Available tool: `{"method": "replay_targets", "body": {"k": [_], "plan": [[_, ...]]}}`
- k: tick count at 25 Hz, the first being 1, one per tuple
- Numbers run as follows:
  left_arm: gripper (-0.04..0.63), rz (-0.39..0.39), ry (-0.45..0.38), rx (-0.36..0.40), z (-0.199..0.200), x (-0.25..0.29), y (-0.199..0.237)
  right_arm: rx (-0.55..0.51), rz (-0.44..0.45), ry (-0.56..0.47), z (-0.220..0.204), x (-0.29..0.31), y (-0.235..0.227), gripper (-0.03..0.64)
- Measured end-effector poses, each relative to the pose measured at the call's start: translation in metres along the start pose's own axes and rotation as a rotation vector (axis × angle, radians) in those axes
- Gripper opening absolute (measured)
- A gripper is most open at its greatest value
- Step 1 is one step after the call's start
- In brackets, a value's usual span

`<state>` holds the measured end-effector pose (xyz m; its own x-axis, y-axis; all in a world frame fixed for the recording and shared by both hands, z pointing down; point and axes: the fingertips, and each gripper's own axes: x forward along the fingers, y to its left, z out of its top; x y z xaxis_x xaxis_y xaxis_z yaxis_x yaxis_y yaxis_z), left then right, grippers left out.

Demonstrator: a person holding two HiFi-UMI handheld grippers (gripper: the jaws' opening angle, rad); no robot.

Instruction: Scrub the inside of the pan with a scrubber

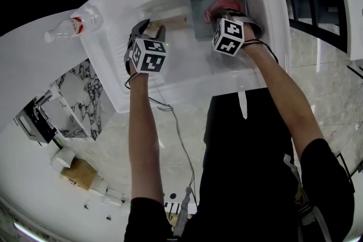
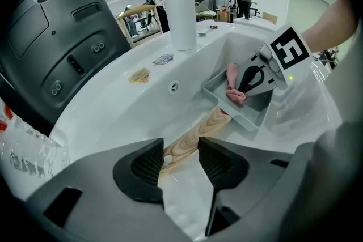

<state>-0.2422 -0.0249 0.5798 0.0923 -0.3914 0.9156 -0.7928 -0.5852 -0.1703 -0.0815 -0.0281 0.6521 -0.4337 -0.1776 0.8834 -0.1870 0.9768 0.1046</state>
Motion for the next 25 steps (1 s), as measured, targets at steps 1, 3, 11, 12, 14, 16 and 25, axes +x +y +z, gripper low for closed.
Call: {"method": "replay_targets", "body": {"k": [1, 3, 11, 12, 14, 16, 25], "plan": [[0.199, 0.001, 0.0, -0.001, 0.0, 0.0, 0.0, -0.007, -0.045, 0.003, 0.001, 0.001, -0.008, 0.025], [0.199, 0.001, 0.001, -0.003, 0.0, 0.0, 0.0, -0.032, -0.128, 0.018, 0.0, 0.002, -0.022, 0.025], [0.199, 0.002, 0.002, -0.011, 0.0, 0.0, 0.0, -0.064, -0.265, 0.087, -0.013, 0.002, -0.055, 0.025], [0.199, 0.001, 0.004, -0.011, 0.0, 0.0, 0.0, -0.05, -0.249, 0.095, -0.015, 0.001, -0.053, 0.025], [0.199, -0.001, 0.007, -0.012, 0.0, 0.0, 0.0, -0.045, -0.2, 0.109, -0.017, 0.001, -0.047, 0.025], [0.199, -0.001, 0.006, -0.014, 0.001, 0.001, 0.0, -0.052, -0.135, 0.114, -0.018, 0.0, -0.039, 0.025], [0.199, 0.003, 0.002, -0.015, 0.002, 0.0, 0.001, 0.029, 0.346, 0.131, -0.019, -0.011, 0.031, 0.025]]}}
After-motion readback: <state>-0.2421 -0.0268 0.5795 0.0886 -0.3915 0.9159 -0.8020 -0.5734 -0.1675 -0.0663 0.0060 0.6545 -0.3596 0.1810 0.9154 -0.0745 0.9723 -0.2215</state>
